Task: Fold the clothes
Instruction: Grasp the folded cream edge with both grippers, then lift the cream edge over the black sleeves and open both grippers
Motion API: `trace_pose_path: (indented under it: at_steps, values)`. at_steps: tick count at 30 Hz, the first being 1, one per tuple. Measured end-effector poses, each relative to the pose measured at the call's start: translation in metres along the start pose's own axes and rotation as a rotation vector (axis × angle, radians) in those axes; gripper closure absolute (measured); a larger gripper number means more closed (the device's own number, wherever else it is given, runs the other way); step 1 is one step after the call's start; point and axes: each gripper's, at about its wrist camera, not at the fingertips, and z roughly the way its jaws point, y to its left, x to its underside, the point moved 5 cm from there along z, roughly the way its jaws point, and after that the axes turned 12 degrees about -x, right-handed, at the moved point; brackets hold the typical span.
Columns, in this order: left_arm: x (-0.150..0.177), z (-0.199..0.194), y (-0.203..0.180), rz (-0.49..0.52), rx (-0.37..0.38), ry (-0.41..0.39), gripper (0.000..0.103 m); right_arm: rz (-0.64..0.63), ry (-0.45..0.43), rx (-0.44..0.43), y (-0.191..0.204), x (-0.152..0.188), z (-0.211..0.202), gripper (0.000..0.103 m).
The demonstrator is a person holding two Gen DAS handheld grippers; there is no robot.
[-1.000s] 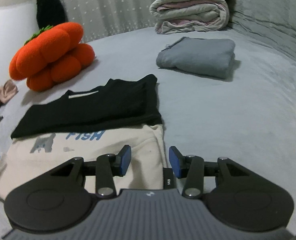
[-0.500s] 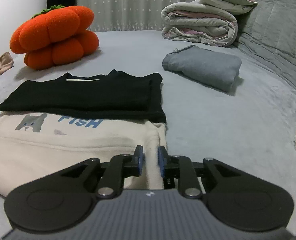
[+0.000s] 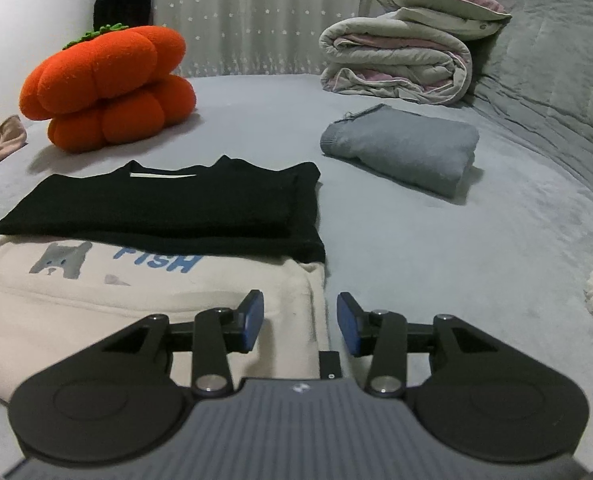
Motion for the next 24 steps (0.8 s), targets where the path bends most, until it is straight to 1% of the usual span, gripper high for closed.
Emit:
trace_pose_path:
  at_steps: [2, 4, 5, 6, 7, 8, 9, 10, 12, 15, 21, 24]
  values:
    - [0.004, 0.006, 0.001, 0.007, -0.017, 0.036, 0.068, 0.001, 0.01, -0.003, 0.0, 0.001, 0.003, 0.058]
    - [0.004, 0.008, 0.002, -0.008, -0.015, 0.036, 0.069, 0.006, 0.026, -0.005, -0.001, 0.004, 0.007, 0.058]
    - [0.004, 0.007, 0.003, -0.014, -0.008, 0.031, 0.078, 0.008, 0.029, -0.005, -0.001, 0.005, 0.008, 0.063]
    - [0.004, 0.005, 0.002, -0.019, -0.001, 0.022, 0.087, 0.007, 0.028, -0.008, -0.001, 0.006, 0.008, 0.072]
    - [0.004, 0.003, 0.002, -0.023, 0.004, 0.013, 0.087, -0.001, 0.026, -0.008, 0.001, 0.006, 0.008, 0.076]
    - [0.005, 0.001, 0.001, -0.025, 0.007, 0.0, 0.09, -0.012, 0.023, -0.003, 0.002, 0.006, 0.007, 0.081]
    - [0.005, -0.002, 0.001, -0.025, 0.009, -0.016, 0.091, -0.027, 0.018, 0.005, 0.004, 0.007, 0.006, 0.088]
    - [0.006, -0.004, 0.001, -0.024, 0.013, -0.03, 0.091, -0.044, 0.012, 0.013, 0.006, 0.007, 0.005, 0.09]
    - [0.006, -0.009, 0.0, -0.023, 0.018, -0.056, 0.092, -0.07, 0.0, 0.028, 0.008, 0.009, 0.003, 0.093]
    - [0.006, -0.016, 0.002, -0.025, 0.021, -0.092, 0.092, -0.086, -0.028, 0.047, 0.01, 0.008, -0.003, 0.093]
    - [0.0, -0.03, 0.001, -0.037, 0.028, -0.158, 0.092, -0.091, -0.107, 0.071, 0.013, 0.004, -0.018, 0.095]
    - [-0.007, -0.043, -0.004, -0.027, 0.028, -0.213, 0.092, -0.096, -0.156, 0.084, 0.015, 0.001, -0.028, 0.095]
